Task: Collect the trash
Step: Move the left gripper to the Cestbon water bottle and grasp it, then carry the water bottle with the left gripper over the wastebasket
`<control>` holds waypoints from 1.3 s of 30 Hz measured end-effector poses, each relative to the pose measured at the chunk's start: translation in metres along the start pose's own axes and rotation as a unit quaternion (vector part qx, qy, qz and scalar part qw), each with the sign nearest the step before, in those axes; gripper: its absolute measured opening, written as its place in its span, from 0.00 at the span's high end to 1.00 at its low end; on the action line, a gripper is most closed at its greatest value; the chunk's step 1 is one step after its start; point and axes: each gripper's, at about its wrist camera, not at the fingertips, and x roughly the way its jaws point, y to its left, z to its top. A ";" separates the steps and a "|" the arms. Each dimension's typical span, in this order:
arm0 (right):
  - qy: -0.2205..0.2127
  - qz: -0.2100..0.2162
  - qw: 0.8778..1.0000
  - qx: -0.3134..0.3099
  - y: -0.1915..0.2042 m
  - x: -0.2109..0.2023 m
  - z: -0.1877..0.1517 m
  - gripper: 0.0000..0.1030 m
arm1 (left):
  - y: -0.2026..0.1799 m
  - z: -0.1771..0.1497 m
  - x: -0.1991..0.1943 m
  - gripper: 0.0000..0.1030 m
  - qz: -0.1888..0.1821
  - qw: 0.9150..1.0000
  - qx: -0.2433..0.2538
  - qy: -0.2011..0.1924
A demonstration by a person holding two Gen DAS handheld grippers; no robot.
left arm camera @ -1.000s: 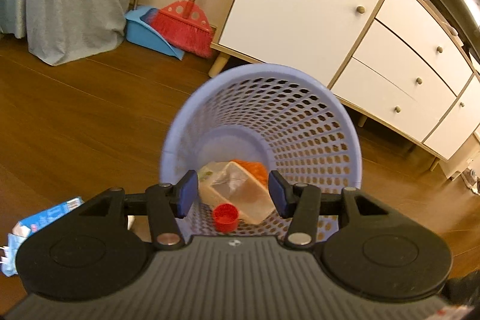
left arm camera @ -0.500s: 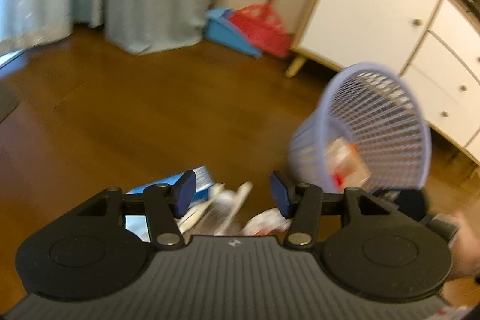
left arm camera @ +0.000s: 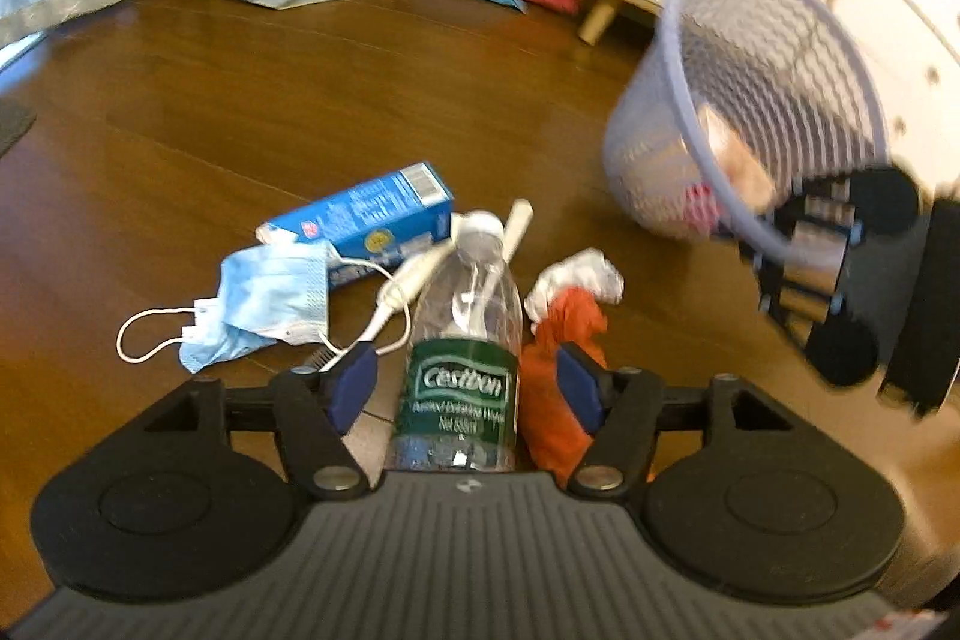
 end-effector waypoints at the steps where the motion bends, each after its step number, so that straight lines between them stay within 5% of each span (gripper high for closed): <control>1: 0.000 0.000 1.000 0.000 0.000 0.000 0.000 1.00 | -0.004 -0.004 0.004 0.38 -0.001 1.000 0.010 0.003; 10: -0.001 0.000 1.000 -0.003 0.002 0.000 -0.001 1.00 | -0.002 -0.028 0.038 0.37 0.021 0.998 0.048 0.041; 39: -0.002 0.001 1.000 -0.005 0.003 0.000 -0.001 1.00 | -0.006 -0.025 0.071 0.43 0.019 0.993 0.068 0.093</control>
